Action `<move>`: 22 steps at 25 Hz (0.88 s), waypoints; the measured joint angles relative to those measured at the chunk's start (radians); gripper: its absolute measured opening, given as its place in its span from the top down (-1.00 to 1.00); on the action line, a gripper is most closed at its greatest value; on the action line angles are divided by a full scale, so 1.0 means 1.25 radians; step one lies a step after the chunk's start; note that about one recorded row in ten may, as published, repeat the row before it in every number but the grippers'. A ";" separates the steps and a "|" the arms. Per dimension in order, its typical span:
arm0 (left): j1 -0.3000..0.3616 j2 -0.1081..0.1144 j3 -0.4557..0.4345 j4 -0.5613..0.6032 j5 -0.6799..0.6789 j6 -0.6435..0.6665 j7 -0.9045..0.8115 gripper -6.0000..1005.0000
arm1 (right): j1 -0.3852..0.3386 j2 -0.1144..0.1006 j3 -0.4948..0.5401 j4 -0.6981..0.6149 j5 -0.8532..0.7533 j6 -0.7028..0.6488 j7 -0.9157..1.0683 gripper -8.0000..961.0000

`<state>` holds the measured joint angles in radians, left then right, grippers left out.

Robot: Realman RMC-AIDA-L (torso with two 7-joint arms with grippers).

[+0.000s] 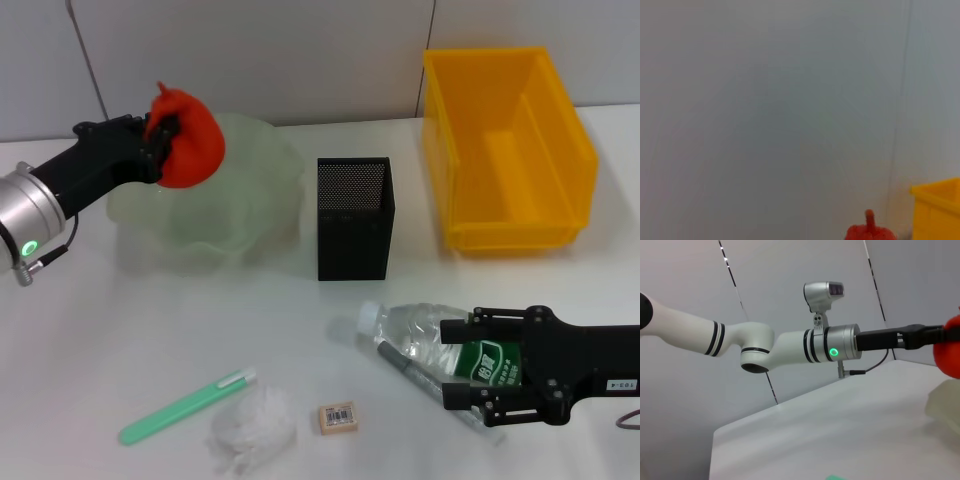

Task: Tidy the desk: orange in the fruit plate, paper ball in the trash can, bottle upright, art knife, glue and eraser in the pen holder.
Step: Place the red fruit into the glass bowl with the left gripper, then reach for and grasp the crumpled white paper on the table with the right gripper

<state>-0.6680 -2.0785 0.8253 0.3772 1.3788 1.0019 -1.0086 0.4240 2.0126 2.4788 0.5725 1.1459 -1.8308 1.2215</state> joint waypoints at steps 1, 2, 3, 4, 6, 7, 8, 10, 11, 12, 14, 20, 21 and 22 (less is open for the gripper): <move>-0.001 0.000 0.004 0.000 0.000 -0.007 0.002 0.85 | 0.000 0.000 0.000 0.000 0.000 0.000 0.000 -0.60; -0.002 0.000 0.005 0.000 0.001 -0.007 0.002 0.83 | 0.000 0.000 0.000 -0.001 0.000 0.001 0.000 -0.60; -0.003 0.000 0.012 0.000 0.002 -0.008 0.002 0.82 | 0.002 0.000 0.000 -0.001 0.000 0.001 0.000 -0.60; -0.003 0.000 0.012 0.000 0.002 -0.008 0.002 0.80 | 0.002 0.000 0.000 -0.001 0.000 0.001 0.000 -0.60; -0.004 0.000 0.022 0.000 0.002 -0.007 -0.001 0.67 | 0.006 0.000 0.000 -0.002 0.000 0.001 0.000 -0.60; -0.005 0.000 0.026 0.000 0.001 -0.007 -0.002 0.55 | 0.008 0.000 0.000 -0.002 0.000 0.001 0.000 -0.60; -0.006 0.000 0.029 0.000 0.000 -0.005 -0.003 0.42 | 0.010 0.000 0.000 -0.002 0.000 0.002 0.000 -0.60; -0.006 0.001 0.029 0.000 0.002 0.001 -0.003 0.22 | 0.010 0.000 0.000 -0.002 0.001 0.002 0.001 -0.59; -0.006 0.001 0.029 0.000 0.002 0.001 -0.003 0.11 | 0.010 0.000 0.002 -0.001 0.001 0.002 0.001 -0.59; -0.005 0.001 0.029 0.000 0.002 0.006 -0.003 0.01 | 0.010 0.000 0.003 -0.001 0.003 0.002 0.001 -0.59; 0.000 0.002 0.030 0.003 0.002 0.026 -0.004 -0.18 | 0.011 0.000 0.006 0.000 0.004 0.002 0.002 -0.59; 0.048 0.004 0.024 0.026 -0.006 0.107 -0.012 -0.54 | 0.007 0.000 0.019 0.006 0.011 -0.005 0.003 -0.59; 0.063 0.004 0.024 0.031 -0.011 0.128 -0.009 -0.55 | 0.003 -0.001 0.046 0.014 0.021 -0.015 0.004 -0.59; 0.081 0.003 0.025 0.036 -0.019 0.148 -0.002 -0.57 | 0.002 0.000 0.061 0.020 0.026 -0.027 0.005 -0.59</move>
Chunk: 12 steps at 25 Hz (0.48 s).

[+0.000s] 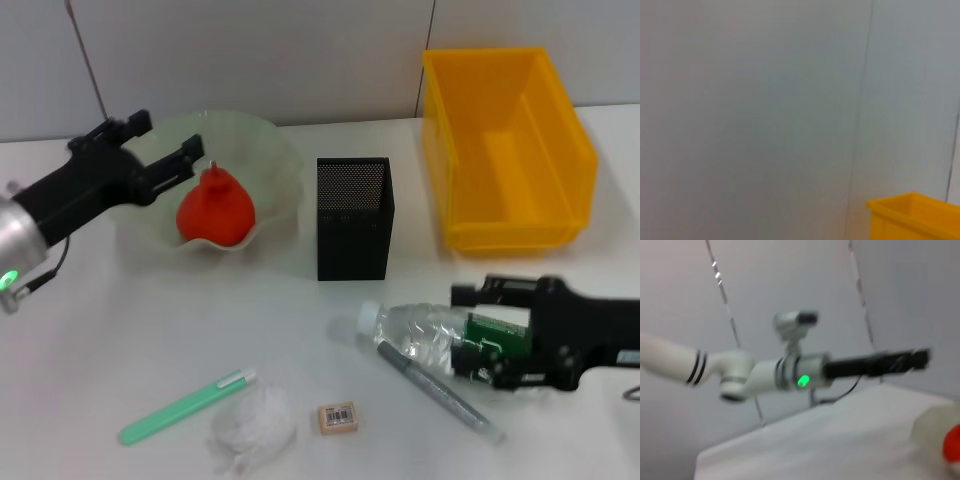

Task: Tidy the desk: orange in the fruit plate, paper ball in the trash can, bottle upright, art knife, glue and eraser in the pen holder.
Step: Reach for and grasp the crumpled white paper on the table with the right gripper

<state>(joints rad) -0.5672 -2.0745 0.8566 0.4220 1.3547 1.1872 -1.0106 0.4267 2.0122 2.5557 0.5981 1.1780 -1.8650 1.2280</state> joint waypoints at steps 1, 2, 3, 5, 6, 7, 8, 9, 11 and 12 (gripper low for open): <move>0.020 -0.001 0.002 0.001 -0.007 0.021 0.013 -0.58 | -0.001 0.000 0.017 0.008 0.004 -0.018 0.003 -0.59; 0.020 -0.001 0.002 0.001 -0.007 0.021 0.013 -0.60 | -0.001 0.000 0.017 0.008 0.004 -0.018 0.003 -0.59; 0.043 -0.002 0.002 -0.001 -0.021 0.040 0.033 -0.61 | 0.001 0.000 0.045 0.038 0.006 -0.058 0.026 -0.59; 0.079 -0.002 0.003 -0.014 -0.043 0.066 0.084 -0.64 | 0.008 -0.002 0.057 0.094 0.009 -0.096 0.082 -0.59; 0.127 -0.003 0.003 -0.052 -0.078 0.098 0.174 -0.66 | 0.012 -0.003 0.056 0.126 0.011 -0.105 0.117 -0.59; 0.127 -0.003 0.003 -0.052 -0.078 0.098 0.174 -0.66 | 0.012 -0.003 0.056 0.126 0.011 -0.105 0.117 -0.59; 0.152 -0.003 0.002 -0.082 -0.099 0.124 0.224 -0.66 | 0.017 -0.004 0.046 0.172 0.012 -0.109 0.164 -0.59; 0.152 -0.003 0.002 -0.082 -0.099 0.124 0.224 -0.66 | 0.023 -0.005 0.032 0.221 0.011 -0.111 0.220 -0.59; 0.197 -0.001 -0.004 -0.119 -0.124 0.161 0.286 -0.66 | 0.058 -0.019 -0.029 0.375 -0.005 -0.095 0.405 -0.59; 0.197 -0.001 -0.004 -0.119 -0.124 0.161 0.286 -0.66 | 0.058 -0.019 -0.029 0.375 -0.005 -0.095 0.405 -0.59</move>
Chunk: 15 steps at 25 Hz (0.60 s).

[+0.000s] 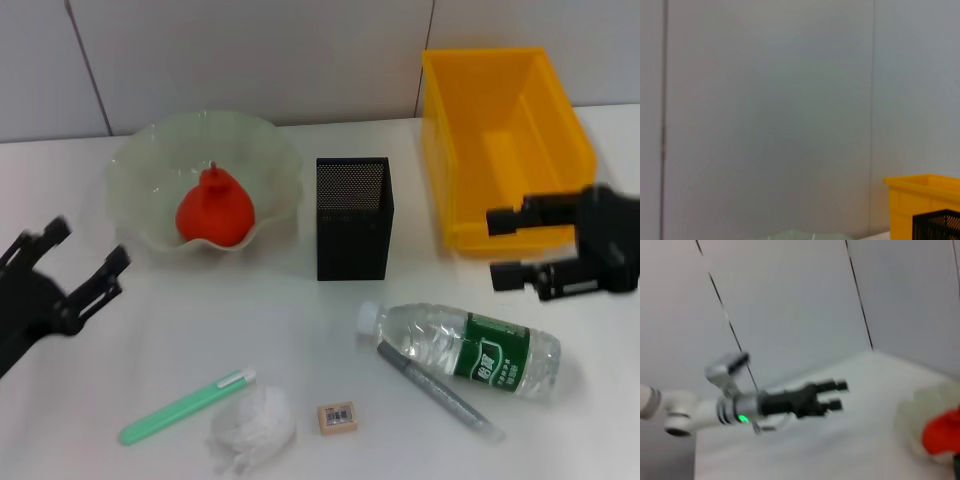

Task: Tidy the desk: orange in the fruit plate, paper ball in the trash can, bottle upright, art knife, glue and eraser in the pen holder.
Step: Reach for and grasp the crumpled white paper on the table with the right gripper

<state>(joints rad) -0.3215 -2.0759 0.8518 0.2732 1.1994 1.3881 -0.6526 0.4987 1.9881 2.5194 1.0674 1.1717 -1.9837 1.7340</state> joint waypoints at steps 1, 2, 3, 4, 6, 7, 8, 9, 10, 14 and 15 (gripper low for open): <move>0.009 0.000 0.000 -0.005 -0.004 0.002 0.007 -0.66 | 0.033 -0.015 -0.061 0.083 -0.024 0.011 0.124 -0.59; 0.017 0.001 0.000 -0.007 -0.005 0.001 0.009 -0.66 | 0.033 -0.015 -0.061 0.083 -0.024 0.011 0.124 -0.59; 0.024 0.001 0.001 -0.009 -0.005 -0.001 0.011 -0.66 | 0.048 -0.021 -0.085 0.109 -0.036 0.014 0.168 -0.59; 0.030 0.001 0.004 -0.013 -0.006 -0.006 0.014 -0.66 | 0.096 -0.035 -0.164 0.174 -0.095 0.019 0.267 -0.59; 0.031 0.001 0.004 -0.016 -0.006 -0.007 0.015 -0.66 | 0.124 -0.039 -0.203 0.200 -0.126 0.018 0.308 -0.59; 0.032 0.002 0.004 -0.017 -0.006 -0.008 0.015 -0.65 | 0.148 -0.043 -0.242 0.220 -0.157 0.014 0.338 -0.59; 0.032 0.002 0.004 -0.019 -0.005 -0.008 0.015 -0.65 | 0.175 -0.045 -0.282 0.241 -0.187 0.008 0.368 -0.59; 0.034 0.002 0.005 -0.020 -0.004 -0.009 0.015 -0.65 | 0.221 -0.046 -0.353 0.274 -0.236 -0.004 0.410 -0.59; 0.034 0.002 0.005 -0.020 -0.004 -0.009 0.015 -0.65 | 0.221 -0.046 -0.353 0.274 -0.236 -0.004 0.410 -0.59; 0.034 0.003 0.005 -0.021 -0.002 -0.009 0.014 -0.65 | 0.312 -0.035 -0.476 0.304 -0.285 -0.022 0.468 -0.59; 0.034 0.004 0.005 -0.021 -0.002 -0.010 0.012 -0.65 | 0.312 -0.035 -0.476 0.304 -0.285 -0.022 0.468 -0.59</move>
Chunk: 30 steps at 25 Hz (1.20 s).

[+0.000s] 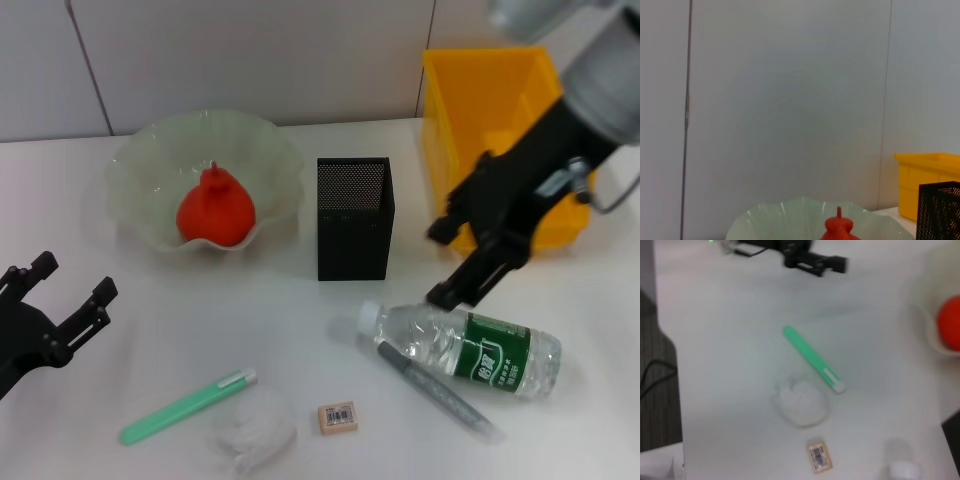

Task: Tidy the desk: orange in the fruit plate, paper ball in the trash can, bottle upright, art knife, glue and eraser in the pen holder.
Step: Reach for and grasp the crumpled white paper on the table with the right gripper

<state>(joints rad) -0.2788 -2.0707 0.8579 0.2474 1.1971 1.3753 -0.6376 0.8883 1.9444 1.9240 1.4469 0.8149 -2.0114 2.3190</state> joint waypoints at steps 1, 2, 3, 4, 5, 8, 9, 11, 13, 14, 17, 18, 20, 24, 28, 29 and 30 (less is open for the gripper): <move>0.000 0.001 -0.001 0.000 0.000 -0.002 -0.001 -0.65 | 0.013 0.005 -0.016 -0.004 -0.004 0.003 0.003 -0.59; 0.001 0.002 -0.006 0.000 -0.002 -0.012 -0.003 -0.65 | 0.044 0.031 -0.049 -0.027 -0.024 0.013 0.006 -0.59; 0.001 0.002 -0.006 0.000 -0.002 -0.012 -0.003 -0.65 | 0.044 0.031 -0.049 -0.027 -0.024 0.013 0.006 -0.59; 0.001 0.002 -0.007 0.001 -0.003 -0.021 -0.004 -0.65 | 0.064 0.066 -0.064 -0.052 -0.055 0.022 0.007 -0.59; 0.001 0.002 -0.007 0.001 -0.003 -0.021 -0.004 -0.65 | 0.064 0.066 -0.064 -0.052 -0.055 0.022 0.007 -0.59; -0.001 0.004 -0.007 0.005 -0.003 -0.037 -0.004 -0.65 | 0.054 0.110 -0.103 -0.076 -0.077 0.070 0.028 -0.59; -0.002 0.004 -0.008 0.006 -0.003 -0.041 -0.004 -0.65 | 0.025 0.110 -0.174 -0.085 -0.050 0.140 0.071 -0.59; -0.004 0.004 -0.008 0.007 -0.003 -0.048 -0.005 -0.65 | 0.010 0.108 -0.214 -0.086 -0.039 0.181 0.094 -0.59; -0.004 0.004 -0.008 0.008 -0.003 -0.051 -0.005 -0.65 | -0.018 0.107 -0.280 -0.086 -0.032 0.246 0.115 -0.59; -0.005 0.005 -0.007 0.008 -0.003 -0.052 -0.006 -0.65 | -0.036 0.110 -0.332 -0.093 -0.029 0.293 0.122 -0.59; -0.008 0.005 -0.004 0.010 -0.003 -0.048 -0.010 -0.65 | -0.036 0.112 -0.373 -0.120 -0.012 0.330 0.142 -0.59; -0.008 0.005 -0.004 0.010 -0.003 -0.048 -0.010 -0.65 | -0.036 0.112 -0.382 -0.126 -0.006 0.340 0.147 -0.60; -0.010 0.005 -0.003 0.010 -0.002 -0.048 -0.011 -0.65 | -0.036 0.112 -0.389 -0.130 -0.001 0.350 0.150 -0.60; -0.027 0.003 -0.001 0.010 0.002 -0.049 -0.014 -0.65 | -0.033 0.114 -0.427 -0.158 0.022 0.409 0.154 -0.60; -0.036 0.003 0.000 0.005 0.004 -0.051 -0.014 -0.65 | -0.037 0.114 -0.455 -0.175 0.032 0.458 0.157 -0.60; -0.038 0.003 0.001 0.004 0.004 -0.051 -0.014 -0.65 | -0.040 0.115 -0.477 -0.185 0.037 0.489 0.165 -0.60; -0.038 0.003 0.001 0.004 0.004 -0.051 -0.014 -0.65 | -0.040 0.115 -0.477 -0.185 0.037 0.489 0.165 -0.61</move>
<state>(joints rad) -0.3260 -2.0675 0.8587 0.2520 1.2021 1.3112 -0.6551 0.8384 2.0881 1.3276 1.2156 0.8608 -1.4002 2.5250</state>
